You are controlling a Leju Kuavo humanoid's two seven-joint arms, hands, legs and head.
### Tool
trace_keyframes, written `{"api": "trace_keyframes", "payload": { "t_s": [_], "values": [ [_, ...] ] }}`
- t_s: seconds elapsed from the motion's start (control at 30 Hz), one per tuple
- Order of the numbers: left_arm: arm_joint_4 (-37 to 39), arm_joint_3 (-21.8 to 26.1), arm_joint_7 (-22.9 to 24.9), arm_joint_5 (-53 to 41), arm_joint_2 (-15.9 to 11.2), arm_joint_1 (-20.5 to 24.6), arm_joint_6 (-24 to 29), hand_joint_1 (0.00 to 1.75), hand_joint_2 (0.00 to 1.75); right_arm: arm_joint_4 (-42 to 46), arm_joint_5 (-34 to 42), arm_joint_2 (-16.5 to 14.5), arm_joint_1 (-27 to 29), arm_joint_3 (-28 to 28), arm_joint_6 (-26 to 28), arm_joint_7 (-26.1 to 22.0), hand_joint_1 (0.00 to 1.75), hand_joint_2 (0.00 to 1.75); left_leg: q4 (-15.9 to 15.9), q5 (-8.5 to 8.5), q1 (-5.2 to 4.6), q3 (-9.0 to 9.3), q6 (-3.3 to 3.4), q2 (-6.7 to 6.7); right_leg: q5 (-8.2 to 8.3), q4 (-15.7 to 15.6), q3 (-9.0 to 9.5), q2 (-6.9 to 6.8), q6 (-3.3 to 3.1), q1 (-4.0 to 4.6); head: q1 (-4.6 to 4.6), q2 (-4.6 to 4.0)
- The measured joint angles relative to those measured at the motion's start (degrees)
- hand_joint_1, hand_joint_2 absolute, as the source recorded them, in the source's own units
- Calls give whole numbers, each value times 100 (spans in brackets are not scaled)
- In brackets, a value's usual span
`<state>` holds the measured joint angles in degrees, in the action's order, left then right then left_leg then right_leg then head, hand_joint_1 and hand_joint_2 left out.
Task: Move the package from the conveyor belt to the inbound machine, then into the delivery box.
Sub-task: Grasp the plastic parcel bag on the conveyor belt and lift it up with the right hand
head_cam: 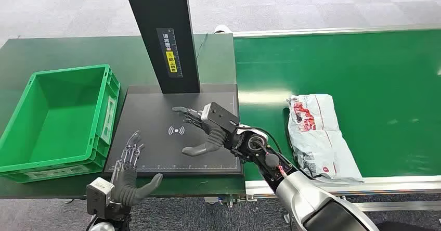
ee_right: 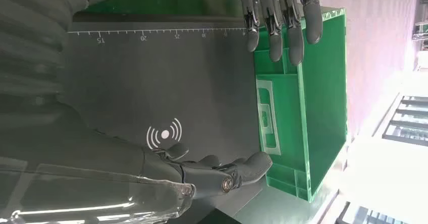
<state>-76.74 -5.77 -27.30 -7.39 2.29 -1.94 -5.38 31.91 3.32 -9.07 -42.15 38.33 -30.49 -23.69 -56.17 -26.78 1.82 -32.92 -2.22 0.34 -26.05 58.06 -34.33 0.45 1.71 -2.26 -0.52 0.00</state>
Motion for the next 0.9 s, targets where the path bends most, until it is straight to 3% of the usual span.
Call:
{"api": "trace_keyframes", "payload": {
  "t_s": [0.23, 0.4, 0.53, 0.67, 0.9],
  "values": [
    [-148, 24, 26, -8, 1, -99, 5, 0, 175, 32, -395, 109, -180, -126, 969, -30, 0, 175, -1, 0, 0, 1, 0, 0, 1, 0, 1, 0, 0, 0, -1, 0],
    [-389, 120, 123, -45, 9, -248, -17, 0, 175, 234, -1478, 296, -306, -309, 2631, 336, 0, 175, -2, 0, 0, 1, 0, 0, 1, 0, 0, 0, 1, 0, 0, 0],
    [-545, 176, 184, -100, 39, -331, -71, 0, 175, 475, -2690, 466, -340, -462, 3787, 1041, 0, 175, -2, 0, 0, 1, 0, -1, 1, 0, 0, 0, 1, 0, 0, 0],
    [-613, 199, 230, -136, 74, -346, -96, 0, 175, 604, -3312, 609, -359, -614, 3937, 1510, 0, 175, -1, 0, 0, 1, 0, 1, 1, 0, 1, 0, 1, 0, -1, 0],
    [-669, 250, 252, -138, 119, -368, -96, 0, 175, 681, -3426, 707, -360, -734, 3937, 1589, 0, 175, -1, 0, 0, 2, 0, 0, 1, 0, 1, 0, 1, 0, 0, 0]
  ]
}}
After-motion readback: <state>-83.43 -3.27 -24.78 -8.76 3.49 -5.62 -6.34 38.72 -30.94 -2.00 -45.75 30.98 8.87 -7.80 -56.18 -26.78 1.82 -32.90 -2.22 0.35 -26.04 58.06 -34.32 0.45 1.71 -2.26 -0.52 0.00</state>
